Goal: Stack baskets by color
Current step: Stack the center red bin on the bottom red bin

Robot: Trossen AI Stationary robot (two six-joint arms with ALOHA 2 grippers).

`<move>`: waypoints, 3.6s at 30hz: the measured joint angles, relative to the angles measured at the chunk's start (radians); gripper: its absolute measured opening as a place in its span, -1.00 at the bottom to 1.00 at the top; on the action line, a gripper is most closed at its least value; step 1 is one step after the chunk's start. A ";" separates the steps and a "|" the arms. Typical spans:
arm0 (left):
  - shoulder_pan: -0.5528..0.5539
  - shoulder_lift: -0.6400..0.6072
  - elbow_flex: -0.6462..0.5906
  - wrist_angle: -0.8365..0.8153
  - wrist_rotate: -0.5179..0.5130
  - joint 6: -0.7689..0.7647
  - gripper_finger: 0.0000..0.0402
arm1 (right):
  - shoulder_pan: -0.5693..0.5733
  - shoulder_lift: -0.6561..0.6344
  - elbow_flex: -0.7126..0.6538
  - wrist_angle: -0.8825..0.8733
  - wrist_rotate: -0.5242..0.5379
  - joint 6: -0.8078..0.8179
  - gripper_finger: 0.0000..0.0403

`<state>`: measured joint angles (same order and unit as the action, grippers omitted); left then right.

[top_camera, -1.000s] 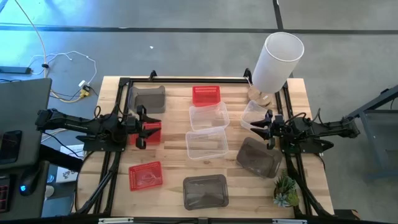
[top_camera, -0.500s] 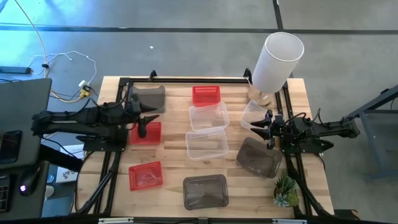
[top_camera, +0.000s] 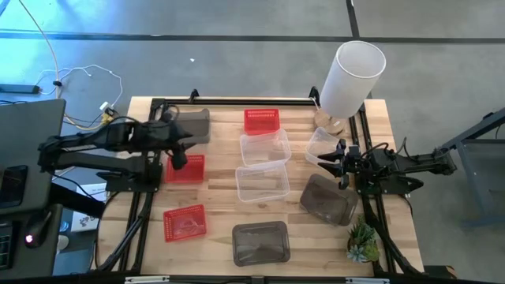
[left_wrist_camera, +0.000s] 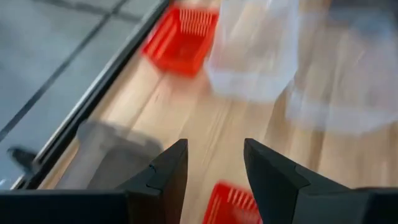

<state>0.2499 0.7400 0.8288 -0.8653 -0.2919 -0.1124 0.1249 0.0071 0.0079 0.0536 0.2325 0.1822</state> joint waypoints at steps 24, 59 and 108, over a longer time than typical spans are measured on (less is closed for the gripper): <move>0.059 0.465 0.026 -0.189 0.101 0.161 -0.28 | 0.000 0.000 0.000 0.000 0.000 0.000 -0.41; 0.061 0.812 0.025 -0.179 0.003 0.097 -0.40 | 0.000 0.000 0.000 0.000 0.000 0.000 -0.41; -0.283 0.630 0.386 -0.617 0.447 -0.294 -1.00 | 0.000 0.000 0.000 0.000 0.000 0.000 -0.41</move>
<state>-0.0326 1.3701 1.2144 -1.4823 0.1547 -0.4064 0.1247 0.0071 0.0078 0.0536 0.2325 0.1822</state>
